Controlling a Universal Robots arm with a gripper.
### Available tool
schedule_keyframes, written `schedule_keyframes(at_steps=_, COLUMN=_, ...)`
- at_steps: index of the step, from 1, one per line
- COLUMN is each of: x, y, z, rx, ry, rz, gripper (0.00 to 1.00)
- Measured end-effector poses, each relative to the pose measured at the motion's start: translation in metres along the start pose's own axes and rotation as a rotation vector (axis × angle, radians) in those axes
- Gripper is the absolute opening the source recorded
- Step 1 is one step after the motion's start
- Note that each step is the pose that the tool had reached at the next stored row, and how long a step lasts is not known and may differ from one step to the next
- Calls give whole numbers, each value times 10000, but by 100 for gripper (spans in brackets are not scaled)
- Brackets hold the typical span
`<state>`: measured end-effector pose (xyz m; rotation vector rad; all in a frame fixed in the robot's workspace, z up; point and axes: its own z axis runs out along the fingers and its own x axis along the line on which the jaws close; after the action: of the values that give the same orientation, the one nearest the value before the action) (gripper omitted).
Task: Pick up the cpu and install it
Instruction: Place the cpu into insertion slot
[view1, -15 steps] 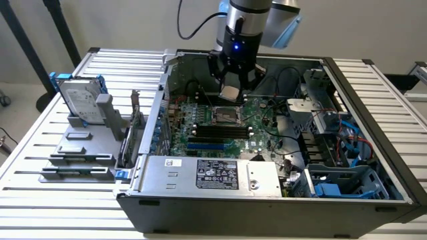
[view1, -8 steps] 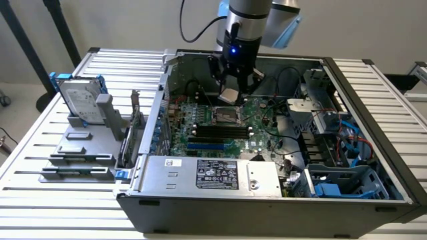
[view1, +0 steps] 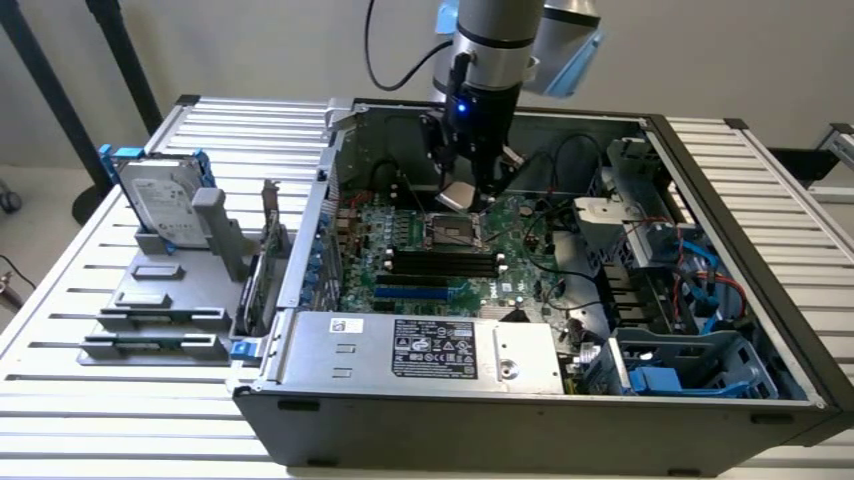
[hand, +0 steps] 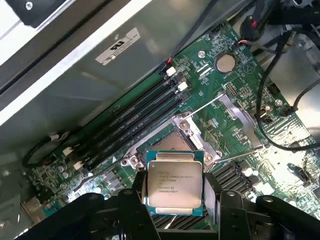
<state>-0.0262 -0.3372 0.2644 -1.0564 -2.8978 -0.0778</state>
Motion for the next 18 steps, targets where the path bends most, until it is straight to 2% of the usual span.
schedule_keyframes(at_steps=18, x=-13, y=-5, z=185, rx=-229, ry=-92, rz=3271, gripper=55)
